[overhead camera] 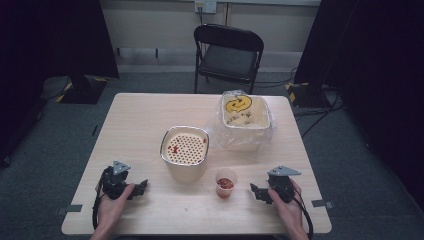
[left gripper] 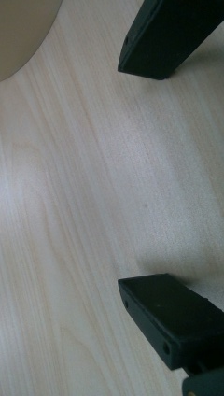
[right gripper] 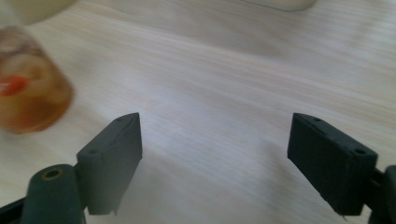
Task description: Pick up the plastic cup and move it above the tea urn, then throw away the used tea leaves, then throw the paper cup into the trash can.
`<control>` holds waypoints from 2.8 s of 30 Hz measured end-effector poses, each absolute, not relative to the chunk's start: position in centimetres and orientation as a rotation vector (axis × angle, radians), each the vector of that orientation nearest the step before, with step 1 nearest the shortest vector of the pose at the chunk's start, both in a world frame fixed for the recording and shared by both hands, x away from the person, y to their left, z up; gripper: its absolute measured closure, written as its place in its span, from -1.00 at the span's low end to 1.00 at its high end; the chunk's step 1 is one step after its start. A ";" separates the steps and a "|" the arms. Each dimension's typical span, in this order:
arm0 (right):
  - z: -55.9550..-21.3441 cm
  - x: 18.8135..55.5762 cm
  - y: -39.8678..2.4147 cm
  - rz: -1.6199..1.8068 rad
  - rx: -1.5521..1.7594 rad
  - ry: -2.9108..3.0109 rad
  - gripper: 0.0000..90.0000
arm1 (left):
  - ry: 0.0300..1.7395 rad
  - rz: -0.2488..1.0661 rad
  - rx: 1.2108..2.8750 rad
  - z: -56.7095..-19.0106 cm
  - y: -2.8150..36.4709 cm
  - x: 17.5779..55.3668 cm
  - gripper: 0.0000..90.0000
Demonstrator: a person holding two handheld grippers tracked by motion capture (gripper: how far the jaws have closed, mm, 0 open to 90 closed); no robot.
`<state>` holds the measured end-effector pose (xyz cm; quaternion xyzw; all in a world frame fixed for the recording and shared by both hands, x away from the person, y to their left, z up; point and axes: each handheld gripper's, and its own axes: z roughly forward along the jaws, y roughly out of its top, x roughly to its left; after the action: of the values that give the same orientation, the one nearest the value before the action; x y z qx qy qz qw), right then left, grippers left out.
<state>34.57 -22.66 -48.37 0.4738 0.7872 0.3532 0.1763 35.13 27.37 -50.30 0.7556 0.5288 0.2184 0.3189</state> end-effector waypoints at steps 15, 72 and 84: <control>-47.9 32.4 -18.5 1.107 1.105 2.438 -0.56 | 1.393 0.578 1.986 -50.3 27.4 35.1 -1.00; -45.9 35.1 -14.1 1.218 0.950 2.410 -0.05 | 1.392 0.577 1.986 -50.3 27.4 35.1 -1.00; -41.7 36.0 -14.1 1.253 0.915 2.346 -0.04 | 1.391 0.578 1.988 -50.3 27.4 35.1 -1.00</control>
<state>35.96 -14.07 -41.73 0.3210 0.8229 0.4393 0.1639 35.14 27.37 -50.30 0.7557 0.5287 0.2196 0.3181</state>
